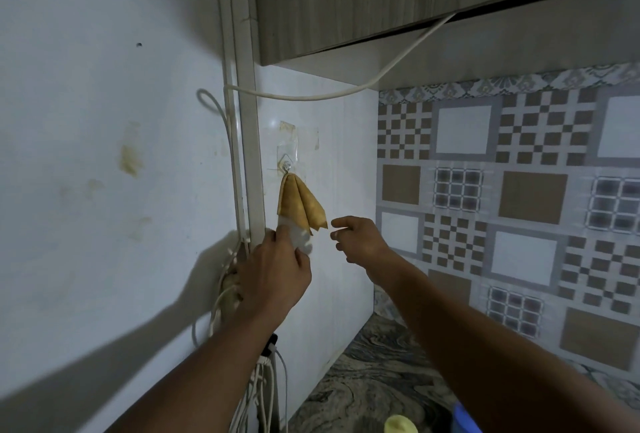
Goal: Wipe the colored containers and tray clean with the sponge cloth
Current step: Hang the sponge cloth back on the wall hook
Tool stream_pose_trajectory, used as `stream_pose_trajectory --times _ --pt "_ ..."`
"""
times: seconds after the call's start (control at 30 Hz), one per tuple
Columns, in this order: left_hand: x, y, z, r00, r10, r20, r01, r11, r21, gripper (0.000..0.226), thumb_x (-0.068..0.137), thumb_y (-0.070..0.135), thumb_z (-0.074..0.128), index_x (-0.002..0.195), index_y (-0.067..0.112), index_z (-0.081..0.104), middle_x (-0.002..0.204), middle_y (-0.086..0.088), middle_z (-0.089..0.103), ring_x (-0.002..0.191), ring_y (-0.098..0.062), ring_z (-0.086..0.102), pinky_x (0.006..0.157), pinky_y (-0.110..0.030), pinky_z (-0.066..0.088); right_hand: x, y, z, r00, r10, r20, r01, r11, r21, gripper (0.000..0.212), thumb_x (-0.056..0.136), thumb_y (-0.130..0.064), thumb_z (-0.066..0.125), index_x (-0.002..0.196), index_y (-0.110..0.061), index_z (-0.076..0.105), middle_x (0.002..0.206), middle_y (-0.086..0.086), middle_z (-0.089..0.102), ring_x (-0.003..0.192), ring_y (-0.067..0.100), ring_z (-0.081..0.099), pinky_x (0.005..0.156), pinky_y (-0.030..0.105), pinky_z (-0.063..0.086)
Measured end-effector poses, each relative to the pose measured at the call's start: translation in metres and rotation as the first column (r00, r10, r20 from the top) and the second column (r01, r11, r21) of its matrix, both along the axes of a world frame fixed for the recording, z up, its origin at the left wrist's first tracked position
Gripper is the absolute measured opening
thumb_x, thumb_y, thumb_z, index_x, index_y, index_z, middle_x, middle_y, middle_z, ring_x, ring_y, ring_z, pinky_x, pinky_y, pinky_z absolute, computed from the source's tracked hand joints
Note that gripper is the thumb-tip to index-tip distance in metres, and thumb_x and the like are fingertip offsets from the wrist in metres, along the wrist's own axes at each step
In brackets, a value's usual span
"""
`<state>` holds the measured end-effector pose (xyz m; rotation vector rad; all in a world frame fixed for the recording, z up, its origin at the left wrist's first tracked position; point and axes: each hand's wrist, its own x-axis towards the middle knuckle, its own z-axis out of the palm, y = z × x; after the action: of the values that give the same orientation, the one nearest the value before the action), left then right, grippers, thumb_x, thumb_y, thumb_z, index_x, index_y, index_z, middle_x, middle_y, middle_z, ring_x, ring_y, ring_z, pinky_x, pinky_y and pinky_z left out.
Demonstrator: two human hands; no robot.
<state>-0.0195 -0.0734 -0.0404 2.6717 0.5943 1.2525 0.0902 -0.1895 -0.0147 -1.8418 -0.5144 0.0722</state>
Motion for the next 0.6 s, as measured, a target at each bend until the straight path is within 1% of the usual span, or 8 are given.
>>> stream_pose_trajectory --times 0.1,0.17,0.2,0.23,0.3,0.4,0.5,0.6 --pt "-0.011 -0.015 -0.003 0.999 -0.037 -0.025 0.037 0.999 0.006 0.041 0.095 0.038 0.051 0.131 0.017 0.050 0.109 -0.003 0.065 0.092 -0.022 0.065 0.064 -0.028 0.039 -0.009 -0.021 -0.002 0.999 -0.036 0.003 0.037 0.999 -0.023 0.032 0.094 -0.012 0.055 0.123 -0.020 0.066 0.121 0.005 0.066 0.100 0.022 0.067 0.078 0.030 0.057" --pt "-0.016 -0.023 -0.005 0.996 -0.079 -0.037 0.079 0.997 0.008 0.037 0.095 0.036 0.050 0.127 0.017 0.051 0.108 -0.004 0.064 0.090 -0.023 0.065 0.062 -0.029 0.039 -0.019 -0.037 -0.002 0.998 -0.056 0.012 0.056 0.998 -0.039 0.031 0.094 -0.011 0.055 0.121 -0.019 0.068 0.108 0.003 0.069 0.099 0.027 0.069 0.080 0.037 0.060" --pt "-0.019 -0.029 -0.007 0.994 -0.103 -0.048 0.103 0.995 0.010 0.035 0.095 0.035 0.051 0.125 0.018 0.052 0.107 -0.003 0.064 0.089 -0.023 0.064 0.060 -0.029 0.040 -0.027 -0.047 -0.003 0.998 -0.068 0.014 0.069 0.997 -0.043 0.030 0.095 -0.012 0.055 0.121 -0.018 0.068 0.102 0.002 0.069 0.098 0.027 0.070 0.079 0.036 0.060" --pt "-0.021 -0.033 -0.010 0.989 -0.132 -0.060 0.133 0.991 0.016 0.034 0.094 0.035 0.051 0.125 0.019 0.053 0.108 -0.002 0.063 0.089 -0.023 0.064 0.060 -0.030 0.043 -0.033 -0.055 -0.003 0.997 -0.076 0.020 0.077 0.996 -0.046 0.030 0.095 -0.012 0.055 0.120 -0.017 0.068 0.101 0.002 0.069 0.096 0.027 0.070 0.074 0.034 0.060" --pt "-0.024 -0.044 -0.018 0.972 -0.216 -0.089 0.217 0.976 -0.004 0.035 0.093 0.034 0.053 0.125 0.021 0.054 0.110 0.000 0.062 0.093 -0.022 0.064 0.065 -0.032 0.050 -0.046 -0.071 -0.007 0.996 -0.087 0.026 0.089 0.994 -0.063 0.028 0.096 -0.012 0.055 0.120 -0.015 0.068 0.105 0.004 0.069 0.091 0.024 0.069 0.065 0.028 0.055" --pt "-0.029 -0.063 -0.035 0.934 -0.319 -0.162 0.314 0.948 -0.056 0.037 0.092 0.034 0.054 0.128 0.023 0.052 0.117 0.001 0.059 0.103 -0.023 0.061 0.073 -0.037 0.052 -0.063 -0.095 -0.020 0.995 -0.103 0.002 0.103 0.990 -0.100 0.025 0.098 -0.012 0.055 0.118 -0.014 0.069 0.103 0.007 0.070 0.086 0.021 0.065 0.064 0.026 0.051" --pt "-0.032 -0.078 -0.056 0.884 -0.381 -0.269 0.372 0.924 -0.086 0.041 0.092 0.036 0.054 0.131 0.024 0.049 0.127 0.001 0.054 0.113 -0.022 0.057 0.076 -0.038 0.052 -0.073 -0.115 -0.038 0.994 -0.112 -0.017 0.108 0.982 -0.156 0.021 0.098 -0.012 0.056 0.114 -0.013 0.068 0.098 0.009 0.069 0.085 0.020 0.063 0.065 0.027 0.051" --pt "-0.036 -0.097 -0.089 0.812 -0.437 -0.387 0.412 0.899 -0.150 0.046 0.089 0.036 0.056 0.133 0.026 0.046 0.128 0.001 0.050 0.118 -0.024 0.052 0.079 -0.039 0.051 -0.080 -0.143 -0.071 0.993 -0.115 -0.036 0.102 0.964 -0.246 0.016 0.097 -0.011 0.056 0.108 -0.014 0.067 0.089 0.005 0.067 0.076 0.018 0.062 0.058 0.027 0.051"
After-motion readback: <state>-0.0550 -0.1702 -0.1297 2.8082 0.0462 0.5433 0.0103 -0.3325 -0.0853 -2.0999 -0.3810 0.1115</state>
